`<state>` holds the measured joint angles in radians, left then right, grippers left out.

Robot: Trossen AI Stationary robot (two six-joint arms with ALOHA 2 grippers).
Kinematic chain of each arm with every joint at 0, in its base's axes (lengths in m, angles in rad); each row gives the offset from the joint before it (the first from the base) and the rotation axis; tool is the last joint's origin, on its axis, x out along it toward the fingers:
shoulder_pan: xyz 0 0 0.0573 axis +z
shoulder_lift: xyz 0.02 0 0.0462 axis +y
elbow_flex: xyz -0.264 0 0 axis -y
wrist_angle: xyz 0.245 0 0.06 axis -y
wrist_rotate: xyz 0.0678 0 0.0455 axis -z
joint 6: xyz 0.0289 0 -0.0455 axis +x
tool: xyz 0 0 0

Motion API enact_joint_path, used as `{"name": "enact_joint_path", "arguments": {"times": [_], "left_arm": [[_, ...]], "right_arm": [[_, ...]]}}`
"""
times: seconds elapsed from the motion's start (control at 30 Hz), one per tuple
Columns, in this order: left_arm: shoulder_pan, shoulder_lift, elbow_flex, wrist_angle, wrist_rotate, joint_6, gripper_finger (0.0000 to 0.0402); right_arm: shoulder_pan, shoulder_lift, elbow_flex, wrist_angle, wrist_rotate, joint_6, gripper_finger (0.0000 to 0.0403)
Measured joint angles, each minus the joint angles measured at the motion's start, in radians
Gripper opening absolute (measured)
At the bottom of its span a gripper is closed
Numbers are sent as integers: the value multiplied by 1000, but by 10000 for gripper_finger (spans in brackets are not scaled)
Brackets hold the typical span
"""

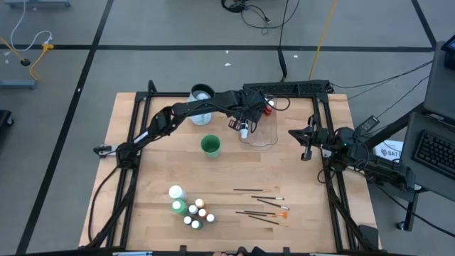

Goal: Pick & Place Paint Supplies
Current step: Put the brown paint bottle into the transparent bin

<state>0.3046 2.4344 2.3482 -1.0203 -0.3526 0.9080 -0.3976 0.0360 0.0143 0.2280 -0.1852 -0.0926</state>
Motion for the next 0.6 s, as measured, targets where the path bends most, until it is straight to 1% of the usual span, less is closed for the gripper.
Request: {"name": "enact_joint_path", "arguments": {"times": [0.2, 0.33, 0.6], "left_arm": [[6, 0, 0, -33, -18, 17, 115], [15, 1, -30, -22, -36, 21, 115], [19, 1, -47, 0, -49, 25, 115]], "right_arm": [[0, 0, 0, -1, 0, 2, 4], [0, 0, 0, -1, 0, 2, 4], [0, 0, 0, -2, 0, 2, 4]]}}
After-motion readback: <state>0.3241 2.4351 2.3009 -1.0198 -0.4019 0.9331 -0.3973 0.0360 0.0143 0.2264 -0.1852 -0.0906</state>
